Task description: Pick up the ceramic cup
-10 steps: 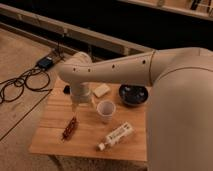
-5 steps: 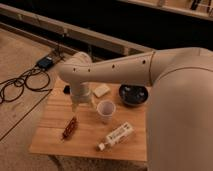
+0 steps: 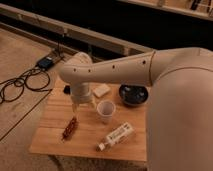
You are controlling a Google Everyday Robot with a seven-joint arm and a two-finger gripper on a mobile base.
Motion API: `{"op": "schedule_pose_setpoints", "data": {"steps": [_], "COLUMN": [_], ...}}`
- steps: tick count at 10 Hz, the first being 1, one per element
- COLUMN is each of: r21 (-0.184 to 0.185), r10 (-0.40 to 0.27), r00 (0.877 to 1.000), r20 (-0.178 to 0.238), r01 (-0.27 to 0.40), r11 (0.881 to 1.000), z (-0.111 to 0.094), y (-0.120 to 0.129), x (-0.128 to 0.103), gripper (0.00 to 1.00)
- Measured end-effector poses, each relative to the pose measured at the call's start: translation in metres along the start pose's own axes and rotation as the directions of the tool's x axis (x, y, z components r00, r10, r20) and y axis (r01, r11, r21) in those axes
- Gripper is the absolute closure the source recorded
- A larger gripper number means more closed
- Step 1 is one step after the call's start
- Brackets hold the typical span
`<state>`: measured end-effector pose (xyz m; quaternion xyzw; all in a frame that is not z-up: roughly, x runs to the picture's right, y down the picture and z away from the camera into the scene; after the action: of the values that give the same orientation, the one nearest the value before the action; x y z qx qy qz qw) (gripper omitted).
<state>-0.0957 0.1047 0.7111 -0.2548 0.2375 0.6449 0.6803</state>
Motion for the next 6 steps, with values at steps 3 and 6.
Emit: {"op": "schedule_pose_setpoints", "data": {"steps": [3, 6], "r21": [0.005, 0.021], "r10": [0.005, -0.003], "r00": [0.999, 0.999], "r20": [0.034, 0.054], "r01": [-0.005, 0.002], "r11": [1.000, 1.000], "z": [0.017, 0.033], "y": [-0.016, -0.032], "x": [-0.012, -0.022], "gripper": [0.35, 0.35]}}
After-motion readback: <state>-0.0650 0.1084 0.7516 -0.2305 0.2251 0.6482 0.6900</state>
